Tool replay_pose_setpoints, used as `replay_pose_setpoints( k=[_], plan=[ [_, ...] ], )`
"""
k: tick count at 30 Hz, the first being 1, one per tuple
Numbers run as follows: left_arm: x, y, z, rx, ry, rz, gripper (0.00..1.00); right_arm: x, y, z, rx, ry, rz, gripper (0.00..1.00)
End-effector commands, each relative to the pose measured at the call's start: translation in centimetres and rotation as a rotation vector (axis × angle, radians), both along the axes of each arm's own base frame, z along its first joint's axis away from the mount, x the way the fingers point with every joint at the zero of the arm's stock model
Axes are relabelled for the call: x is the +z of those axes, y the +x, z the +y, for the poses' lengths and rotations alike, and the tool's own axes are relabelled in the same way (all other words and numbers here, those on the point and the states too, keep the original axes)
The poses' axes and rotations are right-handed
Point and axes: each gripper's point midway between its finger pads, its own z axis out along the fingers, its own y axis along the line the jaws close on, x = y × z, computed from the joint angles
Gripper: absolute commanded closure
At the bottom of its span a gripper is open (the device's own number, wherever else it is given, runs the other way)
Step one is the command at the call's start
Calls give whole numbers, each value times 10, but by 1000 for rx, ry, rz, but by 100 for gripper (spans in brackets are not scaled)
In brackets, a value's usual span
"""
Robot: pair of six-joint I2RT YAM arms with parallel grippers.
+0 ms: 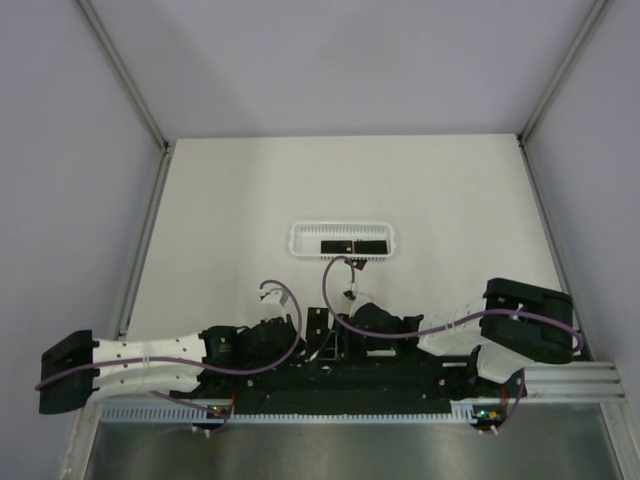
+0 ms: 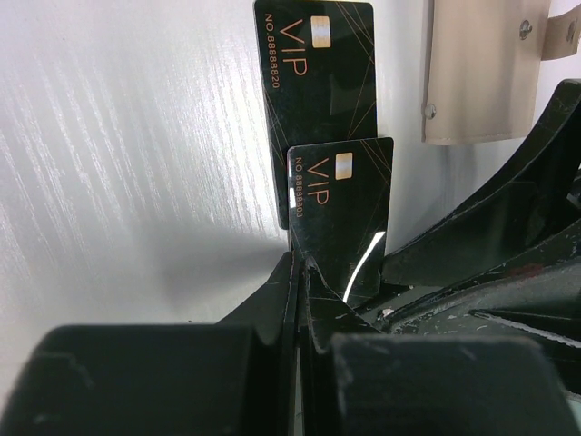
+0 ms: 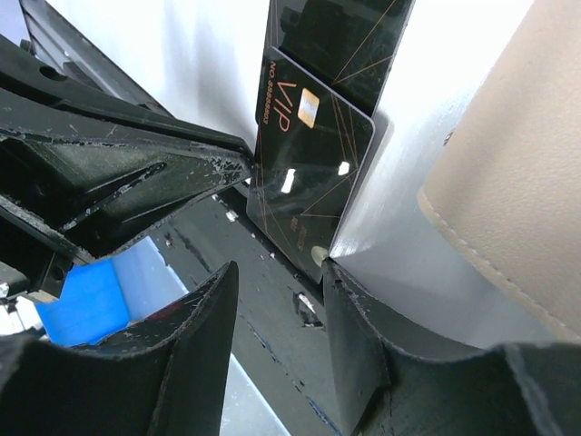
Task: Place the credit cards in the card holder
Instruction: Pick up the credit card at the corner of the board.
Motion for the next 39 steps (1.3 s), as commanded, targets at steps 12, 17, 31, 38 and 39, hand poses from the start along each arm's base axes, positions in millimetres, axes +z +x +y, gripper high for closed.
replay_pose_setpoints(
  k=[12,17,31,38,39],
  plan=[
    [-18,-7,18,-7,104,28,100,-27,-8,-21,-34,-131,-16,56],
    [-19,-8,17,-13,106,32,100,-27,-1,-13,-55,-115,-36,57],
    [-11,-7,8,-25,54,19,100,-14,11,-11,-92,-53,-112,98],
    [3,-1,5,-4,25,-13,100,15,18,-10,-98,37,-188,100],
    [8,2,7,16,22,-23,100,20,19,-10,-100,44,-199,100]
  ],
)
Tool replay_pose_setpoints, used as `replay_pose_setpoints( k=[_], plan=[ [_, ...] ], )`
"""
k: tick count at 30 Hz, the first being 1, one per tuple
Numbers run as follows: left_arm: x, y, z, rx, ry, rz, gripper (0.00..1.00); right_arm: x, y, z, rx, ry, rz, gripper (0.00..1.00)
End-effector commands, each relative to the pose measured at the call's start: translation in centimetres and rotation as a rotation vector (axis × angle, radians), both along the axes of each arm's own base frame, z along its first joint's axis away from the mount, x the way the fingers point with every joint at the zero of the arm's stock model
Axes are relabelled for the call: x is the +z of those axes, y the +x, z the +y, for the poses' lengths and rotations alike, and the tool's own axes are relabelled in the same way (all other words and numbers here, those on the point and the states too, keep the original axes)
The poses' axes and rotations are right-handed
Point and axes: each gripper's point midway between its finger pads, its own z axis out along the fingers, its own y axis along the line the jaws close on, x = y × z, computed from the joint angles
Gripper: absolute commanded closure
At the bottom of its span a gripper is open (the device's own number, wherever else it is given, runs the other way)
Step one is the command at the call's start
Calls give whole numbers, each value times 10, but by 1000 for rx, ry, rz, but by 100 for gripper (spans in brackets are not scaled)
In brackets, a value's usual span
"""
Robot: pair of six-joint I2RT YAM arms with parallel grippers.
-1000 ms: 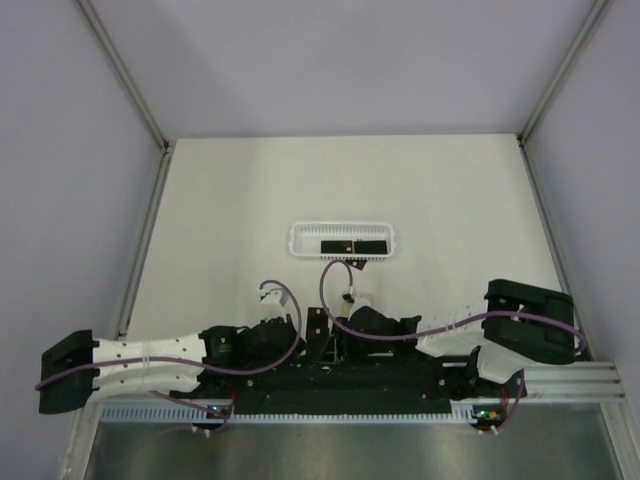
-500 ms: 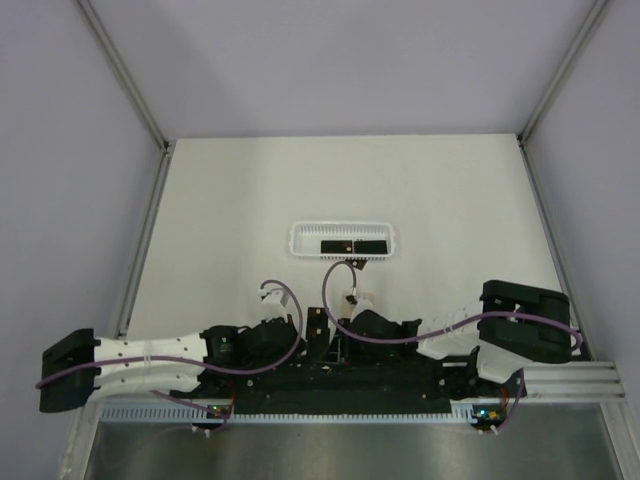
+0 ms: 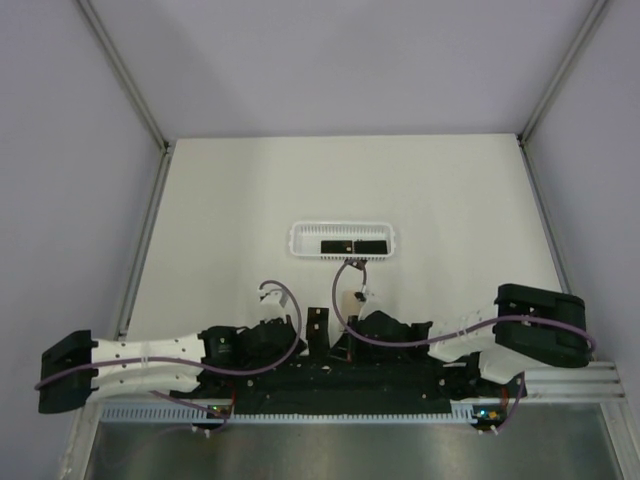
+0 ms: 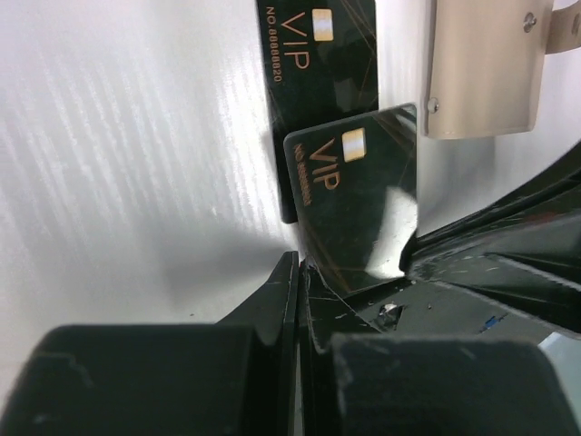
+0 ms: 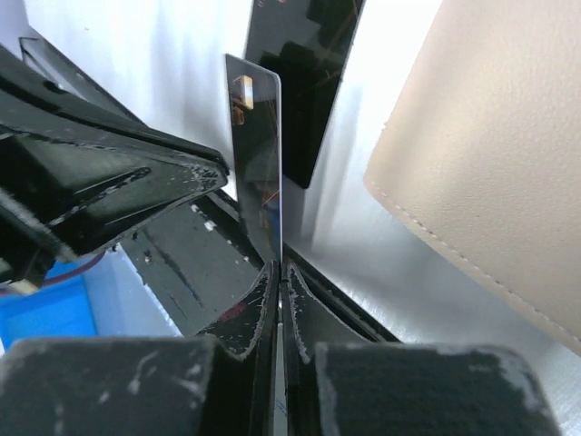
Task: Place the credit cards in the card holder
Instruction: Pick up the credit card at the corner of the board.
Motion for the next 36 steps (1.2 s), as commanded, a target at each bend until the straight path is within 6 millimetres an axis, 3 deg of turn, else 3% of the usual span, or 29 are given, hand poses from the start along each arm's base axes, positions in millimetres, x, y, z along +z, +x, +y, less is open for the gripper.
replay_pose_setpoints(
  k=[1,5,12,16,21,25,31,36],
  plan=[
    [11,6,10,39,21,-31,100,30,14,3,-27,64,-111,100],
    [43,22,16,117,-49,-115,95,47,22,-4,-61,52,-155,100],
    [131,48,15,155,-302,-376,53,93,43,-18,-59,106,-247,100],
    [170,51,14,147,-414,-477,39,130,53,-23,-1,224,-313,100],
    [197,49,9,102,-481,-547,35,182,52,-28,96,462,-338,100],
    [218,43,0,53,-561,-588,35,207,43,-27,176,582,-340,100],
    [242,27,-16,-44,-688,-595,37,219,25,-21,280,664,-312,100],
    [242,19,-27,-96,-723,-581,46,222,23,-21,291,681,-310,100]
  ],
)
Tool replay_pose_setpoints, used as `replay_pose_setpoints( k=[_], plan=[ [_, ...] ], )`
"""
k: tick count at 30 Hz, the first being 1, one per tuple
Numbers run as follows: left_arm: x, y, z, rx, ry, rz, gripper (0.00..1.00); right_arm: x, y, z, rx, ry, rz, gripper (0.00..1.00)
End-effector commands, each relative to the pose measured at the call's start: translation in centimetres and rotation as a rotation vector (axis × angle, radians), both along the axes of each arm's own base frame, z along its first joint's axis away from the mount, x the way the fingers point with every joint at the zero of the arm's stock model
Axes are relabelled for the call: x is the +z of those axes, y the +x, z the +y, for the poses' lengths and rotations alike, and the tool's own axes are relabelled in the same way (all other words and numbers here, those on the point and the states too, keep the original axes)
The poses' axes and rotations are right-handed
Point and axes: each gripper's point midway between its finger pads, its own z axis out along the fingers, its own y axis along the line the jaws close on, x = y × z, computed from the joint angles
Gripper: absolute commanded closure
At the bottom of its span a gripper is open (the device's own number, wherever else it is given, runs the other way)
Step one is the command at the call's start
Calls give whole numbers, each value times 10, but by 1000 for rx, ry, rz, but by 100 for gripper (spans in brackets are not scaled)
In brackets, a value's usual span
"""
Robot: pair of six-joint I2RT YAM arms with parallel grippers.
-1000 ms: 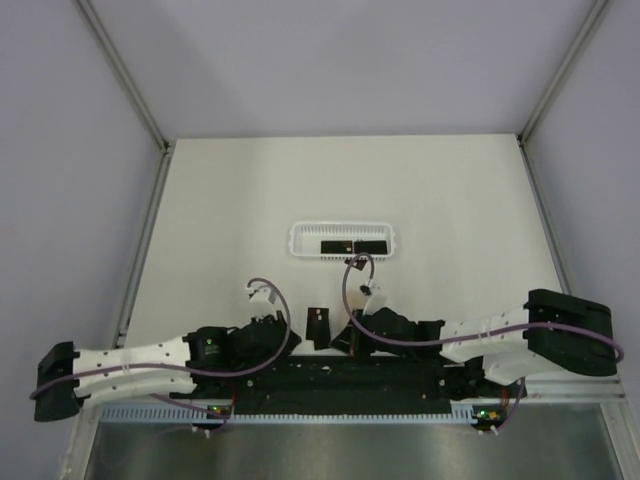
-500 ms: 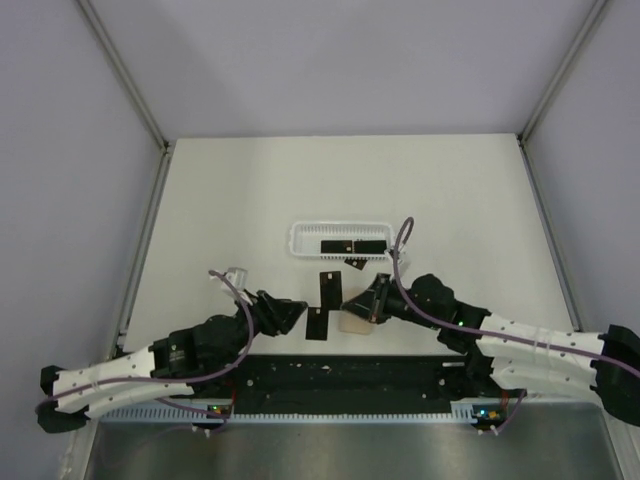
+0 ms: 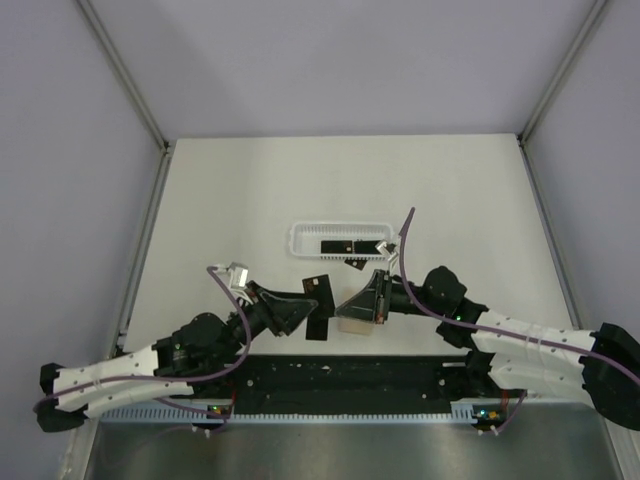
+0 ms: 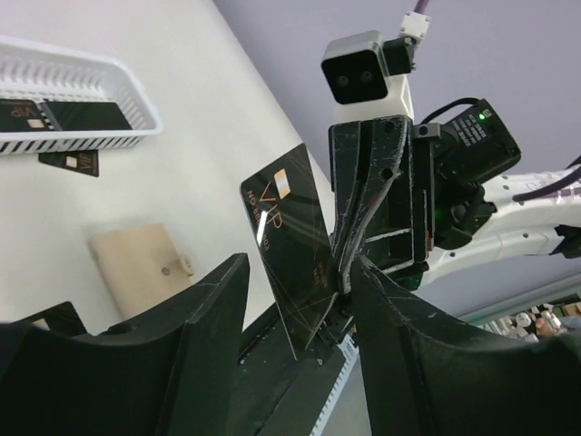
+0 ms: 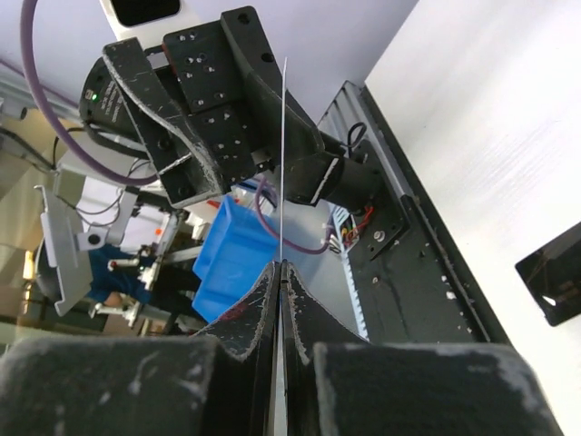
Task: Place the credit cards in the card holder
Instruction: Pick up the credit card at the corner of the board.
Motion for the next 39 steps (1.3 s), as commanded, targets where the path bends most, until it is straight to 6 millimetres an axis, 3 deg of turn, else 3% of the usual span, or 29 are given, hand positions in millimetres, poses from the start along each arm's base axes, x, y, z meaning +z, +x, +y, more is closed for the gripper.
replay_pose_setpoints(
  k=[1,5,9,10,15,18,28,39],
  plan=[
    [28,-12,-12,-84,-96,-47,49,22,-9,-1,55,82,-47,100],
    [27,-15,-19,-113,-89,-44,64,22,-8,0,52,83,-48,100],
    [27,-17,-23,-130,-88,-50,94,19,-4,-1,28,51,-65,100],
    [27,-17,-23,-132,-86,-53,99,18,-1,-1,15,27,-81,95],
    [29,-22,-26,-161,-91,-69,100,21,10,-10,-73,-28,-160,47],
    [30,-25,-27,-180,-98,-81,100,31,12,-16,-103,-8,-201,40],
    [30,-35,-44,-261,-85,-87,100,46,12,-19,-123,37,-226,43],
    [31,-33,-47,-255,-88,-96,100,50,8,-12,-80,66,-212,68]
  ],
)
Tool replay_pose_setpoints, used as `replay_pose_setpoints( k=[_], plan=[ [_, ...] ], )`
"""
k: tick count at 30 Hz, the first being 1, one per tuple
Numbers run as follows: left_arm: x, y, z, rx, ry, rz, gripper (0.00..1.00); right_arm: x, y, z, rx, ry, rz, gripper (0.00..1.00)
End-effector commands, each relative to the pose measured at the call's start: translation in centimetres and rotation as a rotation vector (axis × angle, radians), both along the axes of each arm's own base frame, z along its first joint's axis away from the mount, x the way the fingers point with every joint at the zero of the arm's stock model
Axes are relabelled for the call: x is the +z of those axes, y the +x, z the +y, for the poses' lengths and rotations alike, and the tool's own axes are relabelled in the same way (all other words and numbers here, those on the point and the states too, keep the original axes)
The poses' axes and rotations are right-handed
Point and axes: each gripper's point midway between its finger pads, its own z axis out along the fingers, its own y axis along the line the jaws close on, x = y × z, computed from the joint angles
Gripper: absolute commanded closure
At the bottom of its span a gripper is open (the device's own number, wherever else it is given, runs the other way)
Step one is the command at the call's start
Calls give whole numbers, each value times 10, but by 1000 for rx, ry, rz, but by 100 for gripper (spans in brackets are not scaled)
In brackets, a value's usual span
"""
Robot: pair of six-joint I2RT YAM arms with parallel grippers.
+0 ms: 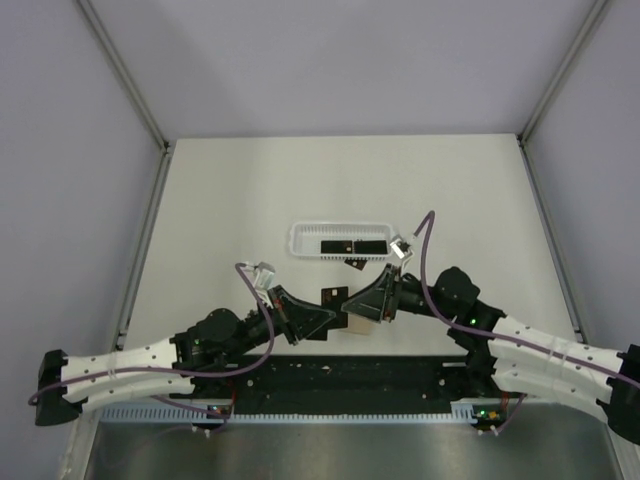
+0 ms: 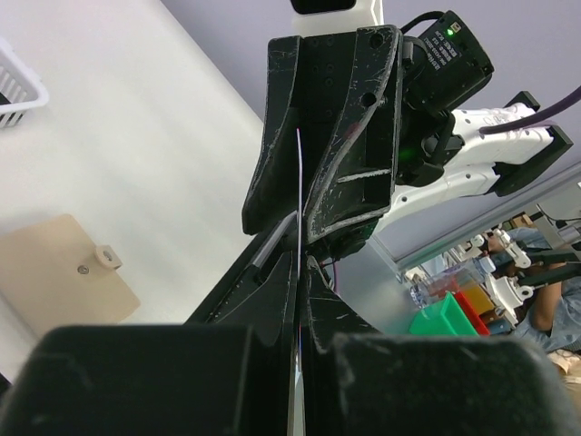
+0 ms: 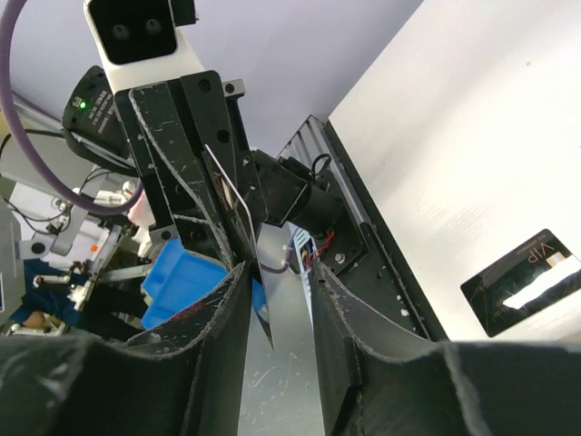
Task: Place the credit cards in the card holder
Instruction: Pick up the credit card at the corner of the board, then open the card holder at the center of the board.
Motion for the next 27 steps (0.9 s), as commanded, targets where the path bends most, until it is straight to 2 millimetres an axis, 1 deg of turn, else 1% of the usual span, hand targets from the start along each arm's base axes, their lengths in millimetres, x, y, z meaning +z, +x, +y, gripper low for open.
replay_pose_setpoints(
  k=[1,6,9,11,12,13,15,16,17,18,20,21,22,24,26,27],
  plan=[
    [24,-2,-1,-13,-74,-43,100,36,0,5,24,97,-58,69],
    [21,-2,-3,-16,-64,-42,100,38,-1,9,44,119,-52,72],
    [21,-1,-2,-10,-64,-41,100,40,-2,11,57,127,-53,77],
    [20,0,-2,-5,-63,-41,100,39,-2,11,60,124,-51,89],
    [19,1,-2,1,-60,-39,100,37,-2,12,59,117,-45,98],
    [18,2,-1,9,-55,-38,96,36,0,11,52,112,-46,100],
    [15,8,3,46,-43,-30,81,30,5,9,17,85,-45,100],
    [11,12,6,74,-28,-23,73,26,9,8,-13,58,-36,100],
    [8,18,11,112,-18,-18,65,19,19,4,-77,24,-24,100],
    [3,24,16,152,-1,-12,57,8,28,-2,-147,-33,9,100],
    [-9,38,27,237,31,6,48,-12,49,-20,-307,-125,62,100],
    [-15,43,33,272,48,13,45,-23,54,-29,-365,-178,92,100],
    [-24,49,39,313,78,23,43,-29,63,-38,-433,-213,109,100],
    [-40,60,48,382,137,42,43,-45,74,-52,-541,-313,174,100],
    [-54,65,50,411,196,52,45,-58,82,-58,-597,-397,212,100],
    [-59,67,49,419,224,55,47,-63,83,-54,-593,-434,222,100]
  ],
)
